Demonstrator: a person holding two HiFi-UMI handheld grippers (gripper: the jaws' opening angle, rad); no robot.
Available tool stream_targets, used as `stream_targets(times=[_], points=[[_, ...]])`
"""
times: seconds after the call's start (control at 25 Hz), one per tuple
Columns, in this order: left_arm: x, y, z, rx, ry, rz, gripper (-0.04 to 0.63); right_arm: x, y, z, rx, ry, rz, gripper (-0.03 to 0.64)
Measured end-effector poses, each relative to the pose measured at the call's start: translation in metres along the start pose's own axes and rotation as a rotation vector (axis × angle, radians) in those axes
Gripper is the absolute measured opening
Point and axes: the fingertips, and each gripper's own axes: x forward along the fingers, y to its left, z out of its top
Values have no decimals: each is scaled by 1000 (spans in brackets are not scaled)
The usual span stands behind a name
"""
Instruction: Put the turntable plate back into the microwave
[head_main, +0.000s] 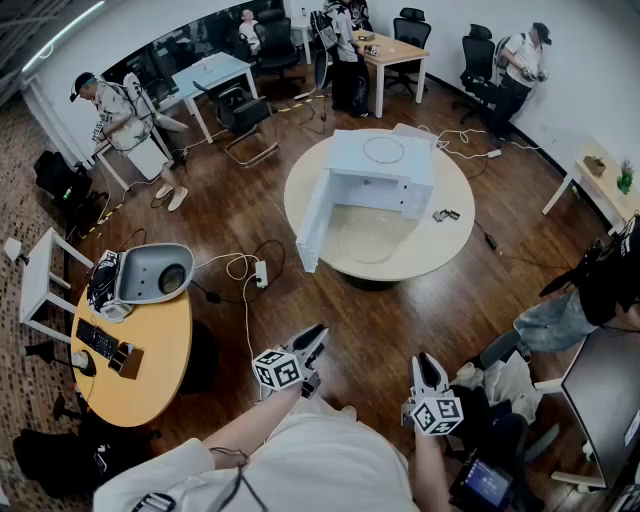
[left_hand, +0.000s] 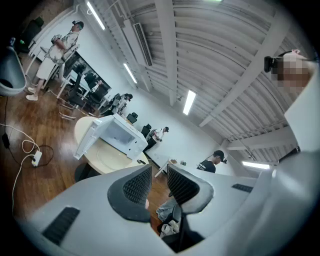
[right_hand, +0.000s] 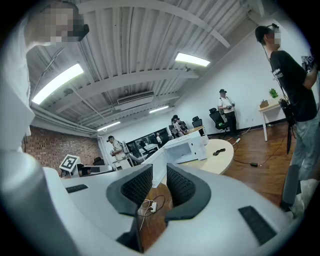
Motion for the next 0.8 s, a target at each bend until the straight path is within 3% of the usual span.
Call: stream_targets(times=[0.24, 0.8], points=[[-23, 27, 9, 35, 40, 46, 86, 8, 19, -6, 39, -20, 1, 77], [33, 69, 55, 18, 61, 38, 86, 99, -4, 13, 79, -1, -16, 77]])
